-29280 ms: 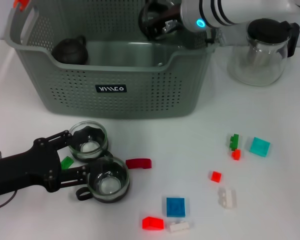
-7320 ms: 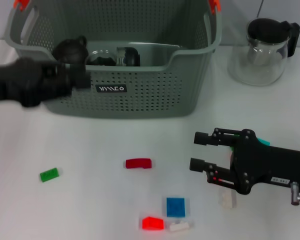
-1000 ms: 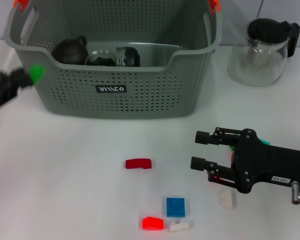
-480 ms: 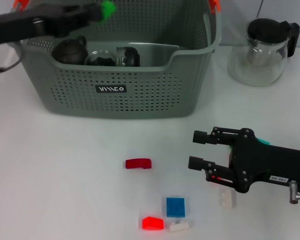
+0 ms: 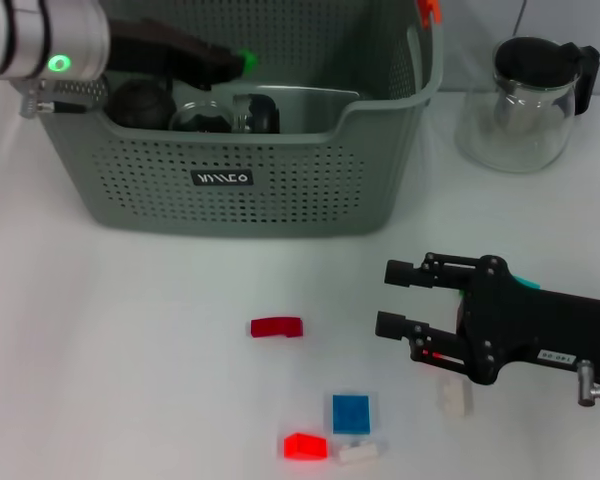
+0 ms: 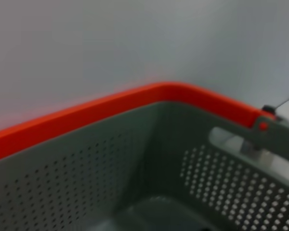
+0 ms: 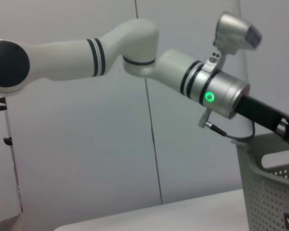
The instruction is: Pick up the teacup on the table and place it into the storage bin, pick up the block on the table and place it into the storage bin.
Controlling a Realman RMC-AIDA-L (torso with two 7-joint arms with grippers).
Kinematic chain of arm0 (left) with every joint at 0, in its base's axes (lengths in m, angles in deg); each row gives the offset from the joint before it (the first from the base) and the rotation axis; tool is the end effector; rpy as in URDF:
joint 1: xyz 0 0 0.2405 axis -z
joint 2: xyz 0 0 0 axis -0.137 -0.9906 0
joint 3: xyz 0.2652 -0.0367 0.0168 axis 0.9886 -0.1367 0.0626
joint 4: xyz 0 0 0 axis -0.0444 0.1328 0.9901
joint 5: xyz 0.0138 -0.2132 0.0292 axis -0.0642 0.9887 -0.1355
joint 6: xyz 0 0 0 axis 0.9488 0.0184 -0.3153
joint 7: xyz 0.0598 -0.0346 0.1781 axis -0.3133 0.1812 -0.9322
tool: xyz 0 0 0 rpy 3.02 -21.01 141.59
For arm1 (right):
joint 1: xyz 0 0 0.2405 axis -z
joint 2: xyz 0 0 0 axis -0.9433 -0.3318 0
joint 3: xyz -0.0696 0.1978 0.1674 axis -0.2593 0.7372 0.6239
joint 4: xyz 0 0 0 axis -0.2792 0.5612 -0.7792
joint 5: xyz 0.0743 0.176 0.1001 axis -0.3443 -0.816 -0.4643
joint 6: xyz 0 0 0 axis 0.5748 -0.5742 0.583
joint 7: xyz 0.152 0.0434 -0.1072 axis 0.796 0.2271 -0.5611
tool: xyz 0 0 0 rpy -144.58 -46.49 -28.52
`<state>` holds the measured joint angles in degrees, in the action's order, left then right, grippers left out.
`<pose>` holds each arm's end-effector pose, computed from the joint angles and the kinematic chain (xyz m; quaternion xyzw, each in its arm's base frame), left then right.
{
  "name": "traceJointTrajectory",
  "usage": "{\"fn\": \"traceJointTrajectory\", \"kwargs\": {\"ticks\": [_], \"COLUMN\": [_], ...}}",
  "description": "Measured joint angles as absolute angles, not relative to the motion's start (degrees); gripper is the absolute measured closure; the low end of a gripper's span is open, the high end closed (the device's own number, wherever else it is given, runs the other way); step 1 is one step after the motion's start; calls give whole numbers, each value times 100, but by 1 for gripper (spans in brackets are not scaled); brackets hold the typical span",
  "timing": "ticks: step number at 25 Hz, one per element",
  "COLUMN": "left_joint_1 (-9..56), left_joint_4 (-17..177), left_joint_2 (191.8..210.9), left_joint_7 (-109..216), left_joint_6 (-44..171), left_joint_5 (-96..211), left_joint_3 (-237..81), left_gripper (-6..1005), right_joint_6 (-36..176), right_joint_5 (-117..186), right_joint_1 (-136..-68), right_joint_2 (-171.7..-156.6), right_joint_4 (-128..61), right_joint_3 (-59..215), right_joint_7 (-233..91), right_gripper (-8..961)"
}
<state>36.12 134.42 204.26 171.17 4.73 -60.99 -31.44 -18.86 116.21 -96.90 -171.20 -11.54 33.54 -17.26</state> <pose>-0.1809 0.4865 0.0033 -0.9121 -0.2729 -0.1036 0.2880 0.2273 0.2978 -0.0775 -0.9211 0.0966 0.3681 0.0823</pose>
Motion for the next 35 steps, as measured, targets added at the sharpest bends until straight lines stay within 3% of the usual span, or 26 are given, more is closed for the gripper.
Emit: {"fn": "traceJointTrajectory", "kwargs": {"ticks": [15, 18, 21, 28, 30, 35], "left_joint_1": [3309, 2942, 2600, 2144, 1929, 1300], "left_joint_4": [13692, 13876, 13868, 13145, 13095, 13042], "left_joint_2": [20521, 20563, 20580, 20448, 20492, 20820], "left_joint_7": [17579, 17375, 16708, 15136, 14734, 13312], "left_joint_6": [870, 812, 182, -3069, -3552, -3845], "left_joint_5": [-5913, -5079, -3958, -2830, -3020, -3966], "left_joint_3": [-3196, -3413, -4034, -5647, -5757, -5637], "left_gripper": [746, 637, 528, 539, 541, 541], "right_joint_6": [-1944, -1960, -1962, -1954, -1926, -1883], "right_joint_5": [11596, 11595, 11596, 11598, 11597, 11593], "right_joint_1": [-9685, -9674, -9672, -9671, -9683, -9696], "right_joint_2": [-17120, -17119, -17116, -17107, -17102, -17104], "right_joint_4": [-1154, -1154, -1154, -1154, -1154, -1154], "right_joint_3": [3354, 3355, 3354, 3368, 3373, 3382], "right_joint_7": [-1721, -1715, -1662, -1655, -1655, -1655], "right_gripper": [388, 388, 389, 389, 389, 390]}}
